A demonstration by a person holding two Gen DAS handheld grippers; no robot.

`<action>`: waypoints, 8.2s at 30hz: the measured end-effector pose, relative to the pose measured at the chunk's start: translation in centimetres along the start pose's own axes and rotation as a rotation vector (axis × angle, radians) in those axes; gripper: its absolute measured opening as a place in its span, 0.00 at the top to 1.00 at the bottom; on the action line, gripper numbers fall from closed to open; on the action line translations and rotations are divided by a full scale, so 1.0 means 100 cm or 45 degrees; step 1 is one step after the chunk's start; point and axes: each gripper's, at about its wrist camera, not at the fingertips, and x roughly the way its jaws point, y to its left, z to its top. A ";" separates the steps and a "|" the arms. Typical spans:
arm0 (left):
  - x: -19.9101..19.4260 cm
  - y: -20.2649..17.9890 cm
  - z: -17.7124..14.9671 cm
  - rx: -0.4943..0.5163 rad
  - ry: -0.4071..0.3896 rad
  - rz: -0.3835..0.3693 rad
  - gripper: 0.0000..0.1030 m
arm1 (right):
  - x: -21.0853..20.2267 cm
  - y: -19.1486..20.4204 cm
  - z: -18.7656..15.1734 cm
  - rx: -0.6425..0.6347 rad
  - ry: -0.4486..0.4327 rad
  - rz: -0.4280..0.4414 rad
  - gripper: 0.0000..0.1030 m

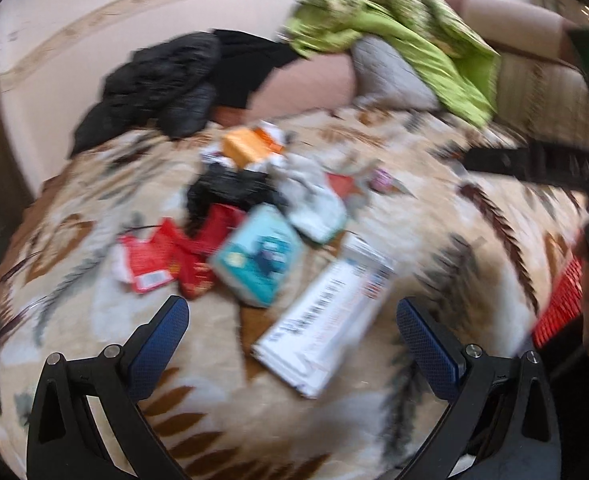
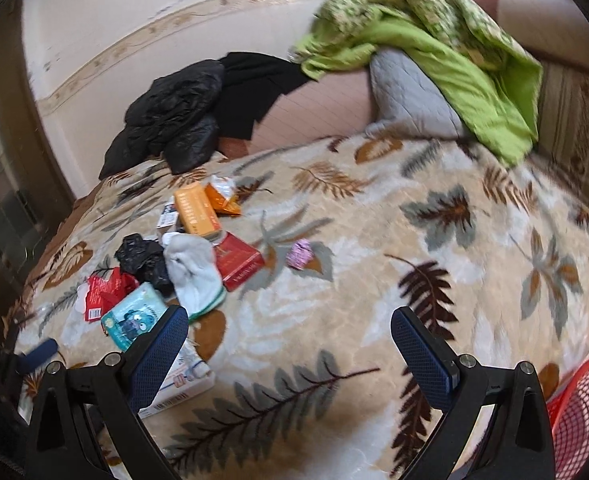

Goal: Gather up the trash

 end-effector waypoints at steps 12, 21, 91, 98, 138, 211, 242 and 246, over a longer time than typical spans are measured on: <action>0.070 -0.021 0.004 0.110 0.235 0.052 0.22 | -0.001 -0.011 0.001 0.005 0.045 0.058 0.01; 0.059 -0.012 0.004 0.043 0.197 -0.025 0.45 | 0.018 -0.002 -0.002 0.029 0.116 0.173 0.14; -0.094 -0.138 0.029 0.099 -0.202 -0.128 0.44 | -0.156 -0.113 -0.078 0.259 0.060 0.227 0.86; -0.077 -0.182 0.046 0.197 -0.146 -0.301 0.44 | -0.168 -0.164 -0.078 0.364 0.024 0.091 0.86; -0.029 -0.151 0.060 0.000 0.042 -0.440 0.26 | -0.107 -0.133 -0.051 0.205 0.124 0.137 0.45; -0.024 0.001 -0.015 -0.255 -0.005 0.225 0.67 | -0.007 0.027 -0.052 -0.128 0.120 0.269 0.74; -0.070 -0.032 0.000 -0.208 -0.106 0.148 0.67 | -0.056 0.019 -0.056 -0.114 0.054 0.261 0.74; -0.071 -0.036 0.001 -0.193 -0.117 0.145 0.67 | -0.063 0.018 -0.057 -0.141 0.031 0.219 0.74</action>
